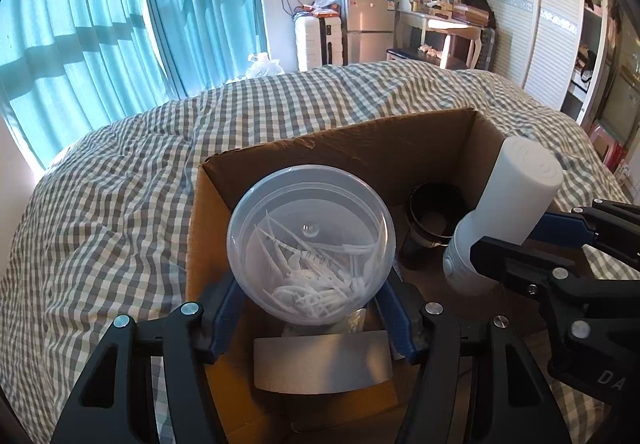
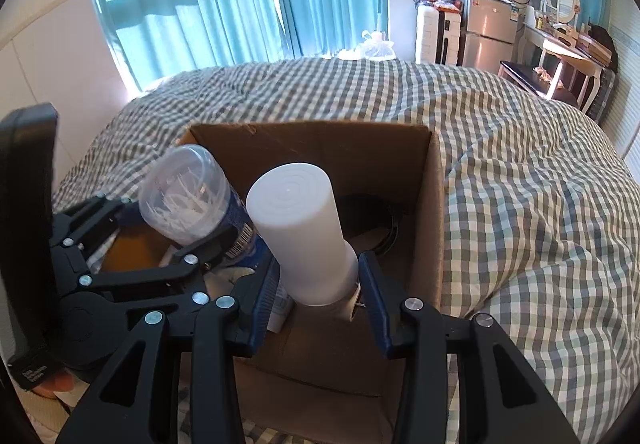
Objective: Organize objects
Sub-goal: 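Lower the swab container and white cylinder into the box and release both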
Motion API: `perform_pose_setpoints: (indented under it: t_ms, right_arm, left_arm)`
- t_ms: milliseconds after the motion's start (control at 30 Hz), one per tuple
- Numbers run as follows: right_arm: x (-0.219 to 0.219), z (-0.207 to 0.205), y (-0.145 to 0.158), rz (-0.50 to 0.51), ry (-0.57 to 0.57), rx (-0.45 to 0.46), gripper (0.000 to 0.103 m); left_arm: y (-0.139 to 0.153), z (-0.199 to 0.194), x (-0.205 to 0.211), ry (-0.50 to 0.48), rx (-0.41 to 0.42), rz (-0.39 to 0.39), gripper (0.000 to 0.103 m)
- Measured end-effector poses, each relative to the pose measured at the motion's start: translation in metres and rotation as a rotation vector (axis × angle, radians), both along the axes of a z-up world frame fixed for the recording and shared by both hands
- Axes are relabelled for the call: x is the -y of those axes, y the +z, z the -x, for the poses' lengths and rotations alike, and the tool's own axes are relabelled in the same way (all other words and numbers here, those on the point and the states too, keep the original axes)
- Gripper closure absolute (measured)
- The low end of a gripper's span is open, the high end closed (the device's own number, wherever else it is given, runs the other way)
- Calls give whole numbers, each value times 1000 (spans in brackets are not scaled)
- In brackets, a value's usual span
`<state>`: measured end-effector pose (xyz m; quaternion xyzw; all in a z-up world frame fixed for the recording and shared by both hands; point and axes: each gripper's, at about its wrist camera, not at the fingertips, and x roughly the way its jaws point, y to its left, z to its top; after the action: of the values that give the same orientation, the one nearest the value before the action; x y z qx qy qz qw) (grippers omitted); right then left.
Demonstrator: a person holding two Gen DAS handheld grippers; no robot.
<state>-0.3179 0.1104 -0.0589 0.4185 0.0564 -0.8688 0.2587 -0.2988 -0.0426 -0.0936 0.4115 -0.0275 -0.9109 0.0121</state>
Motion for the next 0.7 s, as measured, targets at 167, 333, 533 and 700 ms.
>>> perform_pose_setpoints:
  t_ms: [167,333,533,700]
  right_arm:
    - [-4,-8,16,46,-8,-65,41]
    - [-14,-17,25,81,-45,-96,36]
    - [-39,-44,42,132,-92,-135,30]
    - [-50,-74,58,143,-102,-158,30]
  left_arm:
    - [14,-9,1,-2,-60,-28,13]
    - [25,-15,-3,11,-76,-26,9]
    - [39,-36,-6,27,-87,-34,9]
    - [55,-71,-10,34,-120,-33,4]
